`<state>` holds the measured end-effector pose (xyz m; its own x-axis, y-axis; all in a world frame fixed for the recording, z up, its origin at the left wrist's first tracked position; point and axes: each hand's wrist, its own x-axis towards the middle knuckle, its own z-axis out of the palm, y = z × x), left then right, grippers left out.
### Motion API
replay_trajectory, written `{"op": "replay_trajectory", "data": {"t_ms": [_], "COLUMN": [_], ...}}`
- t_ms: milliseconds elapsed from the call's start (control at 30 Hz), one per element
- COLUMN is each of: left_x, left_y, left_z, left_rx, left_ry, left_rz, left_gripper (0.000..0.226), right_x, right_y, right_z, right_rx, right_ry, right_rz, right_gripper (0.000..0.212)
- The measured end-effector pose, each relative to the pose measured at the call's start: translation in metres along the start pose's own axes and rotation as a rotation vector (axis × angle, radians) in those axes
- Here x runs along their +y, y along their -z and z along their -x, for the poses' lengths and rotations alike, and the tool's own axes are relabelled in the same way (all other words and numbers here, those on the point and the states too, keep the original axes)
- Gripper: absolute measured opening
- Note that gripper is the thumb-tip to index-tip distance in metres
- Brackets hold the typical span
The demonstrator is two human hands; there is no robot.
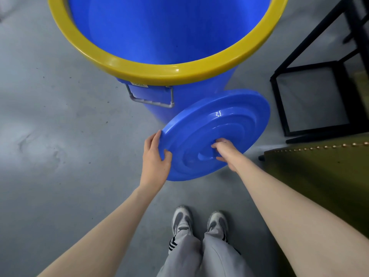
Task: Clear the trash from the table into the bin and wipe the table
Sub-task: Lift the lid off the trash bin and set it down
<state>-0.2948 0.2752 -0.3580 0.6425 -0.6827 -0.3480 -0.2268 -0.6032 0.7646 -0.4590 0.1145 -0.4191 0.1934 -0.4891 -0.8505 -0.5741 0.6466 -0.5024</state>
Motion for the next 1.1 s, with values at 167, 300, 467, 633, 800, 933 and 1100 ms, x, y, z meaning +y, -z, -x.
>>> {"op": "replay_trajectory", "data": {"t_ms": [167, 300, 467, 633, 800, 933, 1100], "left_x": [-0.009, -0.016, -0.016, -0.010, -0.004, 0.003, 0.024], "left_y": [0.001, -0.001, -0.004, -0.006, 0.000, 0.007, 0.018], "left_z": [-0.013, -0.024, -0.032, -0.024, -0.017, -0.005, 0.011], "left_rx": [0.035, 0.039, 0.063, 0.053, 0.046, 0.033, 0.031], "left_ry": [-0.018, -0.043, -0.053, -0.068, -0.061, -0.055, -0.076], "left_rz": [0.001, -0.016, -0.008, -0.012, -0.033, -0.035, -0.050], "left_gripper": [0.058, 0.058, 0.058, 0.060, 0.060, 0.059, 0.058], "right_x": [-0.006, -0.008, -0.004, -0.004, -0.008, -0.013, -0.025], "right_y": [-0.010, -0.024, -0.031, -0.035, -0.032, -0.028, -0.018], "right_z": [-0.018, -0.026, -0.026, -0.022, -0.010, 0.005, 0.035], "right_rx": [-0.031, -0.072, -0.116, -0.049, -0.042, -0.002, 0.020], "right_ry": [0.012, 0.009, -0.012, 0.031, 0.046, 0.055, 0.059], "right_rz": [0.048, 0.061, 0.066, 0.101, 0.107, 0.108, 0.107], "right_gripper": [0.027, 0.037, 0.053, 0.059, 0.055, 0.057, 0.050]}}
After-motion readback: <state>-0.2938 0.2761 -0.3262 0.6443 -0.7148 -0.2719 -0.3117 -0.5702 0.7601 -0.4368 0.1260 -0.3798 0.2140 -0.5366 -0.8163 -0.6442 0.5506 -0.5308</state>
